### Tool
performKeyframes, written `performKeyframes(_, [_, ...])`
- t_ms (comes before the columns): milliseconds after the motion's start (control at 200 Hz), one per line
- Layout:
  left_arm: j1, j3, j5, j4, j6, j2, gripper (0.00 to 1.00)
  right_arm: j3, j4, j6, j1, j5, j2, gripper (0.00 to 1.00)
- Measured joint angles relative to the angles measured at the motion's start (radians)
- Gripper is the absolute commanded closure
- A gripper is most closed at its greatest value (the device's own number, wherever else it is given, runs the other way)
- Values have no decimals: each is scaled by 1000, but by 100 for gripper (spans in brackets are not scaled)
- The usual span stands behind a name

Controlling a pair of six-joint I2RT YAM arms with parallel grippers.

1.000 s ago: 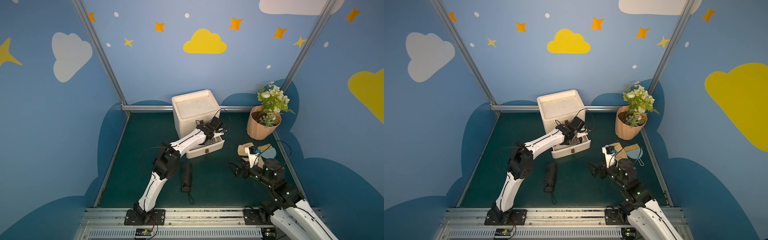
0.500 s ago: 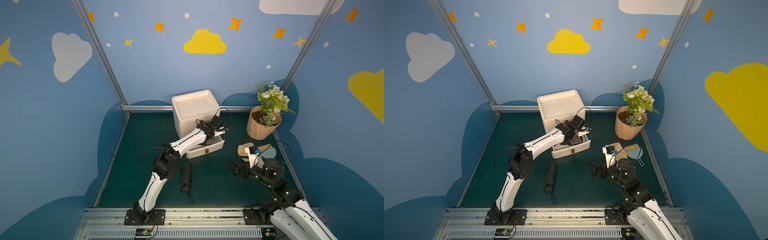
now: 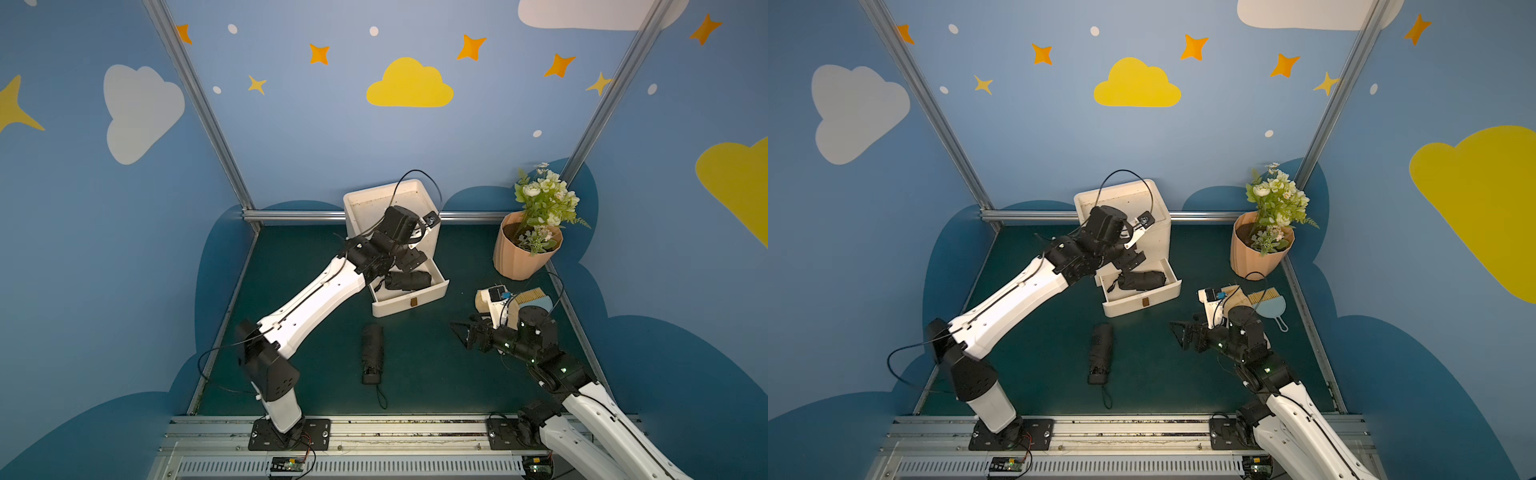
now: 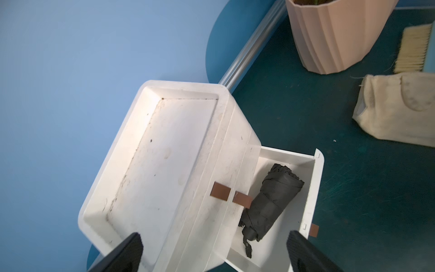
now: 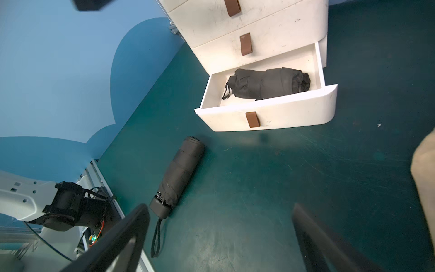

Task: Place the umbrella in the drawer by color
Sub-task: Place the umbrella in the drawer, then pick up the umbrella from the center of the board.

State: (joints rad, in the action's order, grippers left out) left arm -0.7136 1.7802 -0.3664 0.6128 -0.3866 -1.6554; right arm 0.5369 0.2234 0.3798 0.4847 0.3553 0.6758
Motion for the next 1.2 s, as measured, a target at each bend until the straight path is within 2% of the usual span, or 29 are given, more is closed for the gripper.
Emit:
performKeyframes(200, [51, -268, 29, -2, 254, 267, 0, 0, -58, 56, -1, 47, 82, 4])
performKeyframes(360, [63, -486, 45, 78, 503, 454, 0, 0, -71, 77, -1, 46, 105, 3])
performKeyframes(551, [60, -711, 130, 163, 759, 568, 0, 0, -79, 80, -3, 10, 104, 2])
performKeyframes(731, [9, -867, 214, 158, 942, 536, 1, 0, -79, 80, -5, -23, 105, 2])
performKeyframes(856, [-39, -893, 246, 125, 1017, 439, 1, 0, -79, 80, -5, -39, 106, 2])
performKeyframes(1056, [-55, -889, 251, 71, 1049, 253, 4, 0, -78, 85, -6, -51, 99, 2])
performKeyframes(1146, [-55, -882, 230, 55, 1053, 185, 11, 0, -77, 84, -6, -58, 89, 2])
performKeyframes(1196, [-55, -875, 217, 47, 1053, 155, 12, 0, -75, 84, -9, -61, 82, 2])
